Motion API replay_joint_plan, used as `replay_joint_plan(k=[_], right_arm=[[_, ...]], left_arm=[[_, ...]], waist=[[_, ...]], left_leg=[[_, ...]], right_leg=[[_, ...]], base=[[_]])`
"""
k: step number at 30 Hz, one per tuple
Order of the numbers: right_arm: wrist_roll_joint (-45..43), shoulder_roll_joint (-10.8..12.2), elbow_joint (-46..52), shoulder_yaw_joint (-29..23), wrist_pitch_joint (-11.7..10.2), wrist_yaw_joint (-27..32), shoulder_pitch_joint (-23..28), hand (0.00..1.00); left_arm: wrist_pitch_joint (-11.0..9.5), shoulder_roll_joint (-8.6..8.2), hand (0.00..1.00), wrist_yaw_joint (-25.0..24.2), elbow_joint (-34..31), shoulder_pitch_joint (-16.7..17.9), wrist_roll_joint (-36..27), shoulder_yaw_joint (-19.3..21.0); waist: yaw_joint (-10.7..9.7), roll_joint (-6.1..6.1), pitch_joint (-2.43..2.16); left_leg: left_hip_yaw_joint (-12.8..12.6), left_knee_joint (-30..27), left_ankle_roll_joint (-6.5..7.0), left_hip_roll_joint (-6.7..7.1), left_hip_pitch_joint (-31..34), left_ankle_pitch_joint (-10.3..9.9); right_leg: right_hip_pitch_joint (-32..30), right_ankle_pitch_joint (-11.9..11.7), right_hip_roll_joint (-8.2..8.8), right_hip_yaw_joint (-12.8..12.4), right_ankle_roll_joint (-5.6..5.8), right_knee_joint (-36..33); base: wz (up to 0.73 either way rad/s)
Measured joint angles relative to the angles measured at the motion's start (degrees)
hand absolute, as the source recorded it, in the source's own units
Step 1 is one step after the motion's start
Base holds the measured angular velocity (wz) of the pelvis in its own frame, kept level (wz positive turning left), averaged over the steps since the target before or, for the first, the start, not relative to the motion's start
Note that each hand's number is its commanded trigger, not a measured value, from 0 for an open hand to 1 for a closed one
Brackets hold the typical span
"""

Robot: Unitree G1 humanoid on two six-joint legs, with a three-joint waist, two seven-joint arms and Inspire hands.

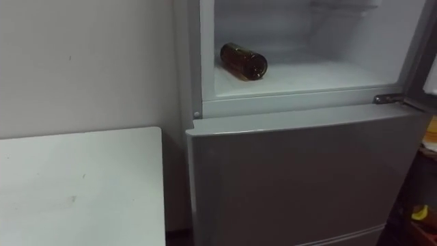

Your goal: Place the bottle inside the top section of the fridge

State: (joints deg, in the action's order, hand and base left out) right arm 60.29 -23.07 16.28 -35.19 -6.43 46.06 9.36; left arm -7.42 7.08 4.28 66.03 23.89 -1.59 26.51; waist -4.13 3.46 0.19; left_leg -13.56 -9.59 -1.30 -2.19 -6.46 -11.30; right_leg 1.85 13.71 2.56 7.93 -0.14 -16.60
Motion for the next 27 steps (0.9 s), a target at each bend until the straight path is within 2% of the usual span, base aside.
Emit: replay_joint_plan(k=[2, 6, 8, 14, 17, 27], right_arm=[[0.0, 1.1, 0.7, 0.4, -1.8, -0.7, 0.0, 0.0], [0.0, 2.2, 1.9, 0.8, -4.0, -0.7, 0.0, 0.0], [-0.3, 2.4, 2.3, 2.0, -6.1, -0.7, 0.0, 0.0], [-6.6, 4.8, 2.8, 4.1, -6.8, -0.7, 0.0, 0.0], [-9.3, 4.9, 2.8, 6.3, -6.9, -0.7, 0.0, 0.0], [-11.4, 5.3, 2.8, 7.8, -7.3, -0.7, 0.4, 0.0]], left_arm=[[-0.1, 0.05, 0.0, 0.0, 0.3, 0.0, 0.0, -0.9], [-0.3, 0.04, 0.0, -0.1, 0.5, -0.2, -0.1, -1.2], [-0.9, 0.09, 0.0, 0.1, 0.9, -0.3, 0.0, -2.6], [-1.2, 0.1, 0.0, -0.1, 2.8, -1.8, 0.0, -5.4], [-1.8, 0.1, 0.0, -0.5, 2.9, -1.8, 0.0, -7.0], [-2.8, 0.13, 0.0, -0.9, 2.9, -2.5, 0.0, -7.6]], waist=[[0.5, -0.18, -0.05], [1.0, -0.63, -0.27], [1.1, -0.95, -0.29], [1.1, -1.24, -0.29], [1.3, -1.4, -0.27], [1.2, -1.4, -0.28]], left_leg=[[0.0, -0.1, 0.0, -0.1, 0.1, 0.0], [0.0, -0.2, -0.01, -0.1, 0.4, 0.0], [0.0, -0.4, 0.0, -0.1, 0.8, 0.0], [-0.1, -0.4, -0.01, -0.15, 0.9, 0.0], [-1.2, -0.4, -0.01, -0.19, 1.2, 0.0], [-1.6, -0.7, 0.01, -0.3, 1.9, 0.0]], right_leg=[[0.0, -0.1, -0.04, 0.0, -0.11, 0.0], [-0.5, -0.1, -0.03, 0.0, -0.15, -0.2], [-0.8, -0.2, -0.02, 0.0, -0.19, -0.3], [-0.9, -0.2, -0.08, -0.2, -0.18, -0.3], [-2.2, -0.2, -0.23, -1.5, -0.19, -1.1], [-3.0, -0.3, -0.24, -1.7, -0.27, -1.2]], base=[[0.0], [0.0], [0.0], [-0.01], [-0.18], [-0.02]])
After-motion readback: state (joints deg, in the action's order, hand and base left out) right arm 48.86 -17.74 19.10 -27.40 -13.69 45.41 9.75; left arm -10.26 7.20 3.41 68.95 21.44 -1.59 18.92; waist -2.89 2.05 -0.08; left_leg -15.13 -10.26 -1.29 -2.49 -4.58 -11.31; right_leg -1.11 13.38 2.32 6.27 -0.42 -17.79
